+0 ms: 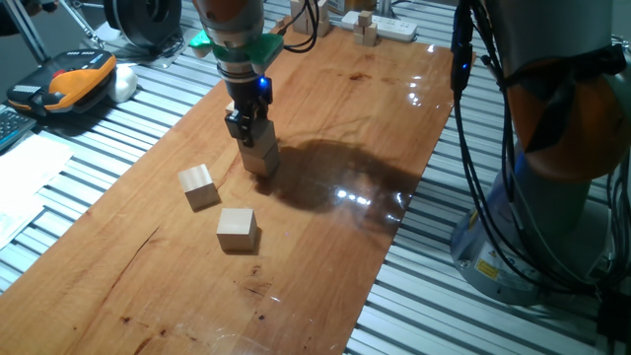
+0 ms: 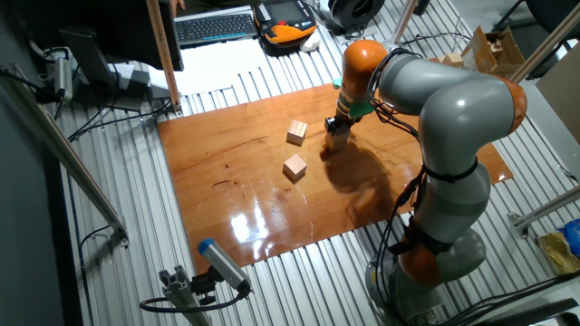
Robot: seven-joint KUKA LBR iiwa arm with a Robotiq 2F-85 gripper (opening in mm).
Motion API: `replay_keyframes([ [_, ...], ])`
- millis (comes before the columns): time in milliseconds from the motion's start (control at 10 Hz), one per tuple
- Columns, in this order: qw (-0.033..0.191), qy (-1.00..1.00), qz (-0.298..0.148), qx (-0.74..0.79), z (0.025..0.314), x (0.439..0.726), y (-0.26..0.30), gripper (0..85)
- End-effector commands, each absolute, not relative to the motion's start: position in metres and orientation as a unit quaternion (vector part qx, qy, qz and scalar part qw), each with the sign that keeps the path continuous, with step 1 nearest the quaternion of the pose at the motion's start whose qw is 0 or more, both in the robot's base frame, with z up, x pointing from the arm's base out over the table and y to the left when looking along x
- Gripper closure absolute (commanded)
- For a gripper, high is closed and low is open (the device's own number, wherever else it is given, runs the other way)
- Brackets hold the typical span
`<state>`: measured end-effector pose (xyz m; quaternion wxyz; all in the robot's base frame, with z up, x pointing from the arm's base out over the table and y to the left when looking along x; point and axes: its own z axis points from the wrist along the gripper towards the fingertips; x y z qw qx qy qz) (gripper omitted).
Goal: Stack the blocks in a vertical line of five
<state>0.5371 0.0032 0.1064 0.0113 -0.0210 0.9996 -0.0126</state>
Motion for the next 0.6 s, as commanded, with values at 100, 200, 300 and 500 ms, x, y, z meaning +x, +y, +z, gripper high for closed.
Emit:
replay_keyframes([
  [100, 0.011, 1.0, -0.012, -0.022, 0.1064, 0.537, 0.0035, 51.0],
  [200, 0.011, 1.0, -0.012, -0.022, 0.1064, 0.5369, 0.0037, 51.0],
  [300, 0.012, 1.0, -0.012, -0.023, 0.1065, 0.5368, 0.0037, 51.0],
  [500, 0.013, 1.0, -0.012, -0.024, 0.106, 0.5367, 0.0042, 51.0],
])
